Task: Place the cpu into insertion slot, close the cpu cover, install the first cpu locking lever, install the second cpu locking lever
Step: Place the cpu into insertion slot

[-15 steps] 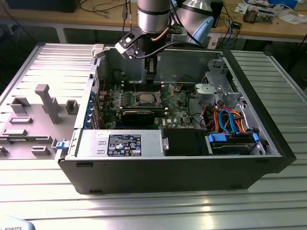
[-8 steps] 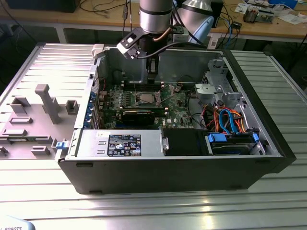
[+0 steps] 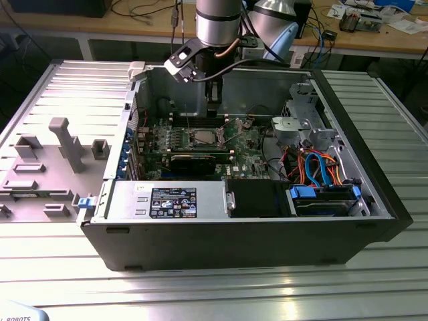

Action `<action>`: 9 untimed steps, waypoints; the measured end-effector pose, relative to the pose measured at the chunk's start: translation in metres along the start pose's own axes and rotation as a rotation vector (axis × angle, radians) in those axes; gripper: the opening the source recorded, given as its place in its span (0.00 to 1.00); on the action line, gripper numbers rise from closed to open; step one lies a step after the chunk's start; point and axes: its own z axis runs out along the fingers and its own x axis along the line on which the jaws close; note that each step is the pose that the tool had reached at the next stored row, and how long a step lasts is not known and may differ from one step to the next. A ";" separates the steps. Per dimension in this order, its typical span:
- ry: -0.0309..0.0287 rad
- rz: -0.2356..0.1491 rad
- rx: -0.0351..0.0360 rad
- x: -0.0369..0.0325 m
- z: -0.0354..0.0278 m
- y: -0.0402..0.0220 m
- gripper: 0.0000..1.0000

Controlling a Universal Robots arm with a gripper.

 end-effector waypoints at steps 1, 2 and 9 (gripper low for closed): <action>0.0000 0.000 0.0000 0.0001 0.0000 0.0017 0.11; 0.0000 0.000 0.0000 0.0002 0.0000 0.0037 0.11; 0.0000 0.000 0.0000 0.0005 0.0001 0.0120 0.11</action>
